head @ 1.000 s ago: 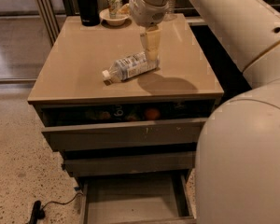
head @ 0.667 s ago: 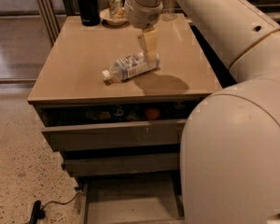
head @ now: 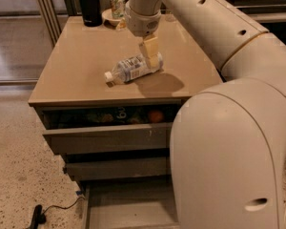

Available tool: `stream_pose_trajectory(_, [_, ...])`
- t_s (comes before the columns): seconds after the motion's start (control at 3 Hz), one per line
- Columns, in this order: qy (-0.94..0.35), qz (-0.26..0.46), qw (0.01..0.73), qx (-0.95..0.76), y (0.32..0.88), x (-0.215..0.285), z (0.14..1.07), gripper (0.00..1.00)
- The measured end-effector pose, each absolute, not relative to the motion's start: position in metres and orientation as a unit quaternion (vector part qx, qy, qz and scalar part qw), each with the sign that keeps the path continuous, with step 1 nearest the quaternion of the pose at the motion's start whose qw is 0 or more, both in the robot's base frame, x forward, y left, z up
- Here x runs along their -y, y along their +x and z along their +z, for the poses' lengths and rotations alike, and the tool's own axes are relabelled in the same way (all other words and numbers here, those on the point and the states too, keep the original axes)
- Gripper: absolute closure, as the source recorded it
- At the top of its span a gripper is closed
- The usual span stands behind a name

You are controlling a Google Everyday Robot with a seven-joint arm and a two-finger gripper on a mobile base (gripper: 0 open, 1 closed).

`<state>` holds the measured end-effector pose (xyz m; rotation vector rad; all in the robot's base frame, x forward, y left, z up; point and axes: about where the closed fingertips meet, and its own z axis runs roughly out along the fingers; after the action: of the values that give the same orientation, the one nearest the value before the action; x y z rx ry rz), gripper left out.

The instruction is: Place blue plastic bottle into bottom drawer

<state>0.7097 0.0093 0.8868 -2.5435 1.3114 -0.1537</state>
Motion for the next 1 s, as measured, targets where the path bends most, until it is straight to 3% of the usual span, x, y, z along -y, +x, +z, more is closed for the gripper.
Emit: stream_pose_trajectory(1.0, [-0.860, -0.011, 0.150, -0.488, 0.716, -0.005, 0.860, 0.00])
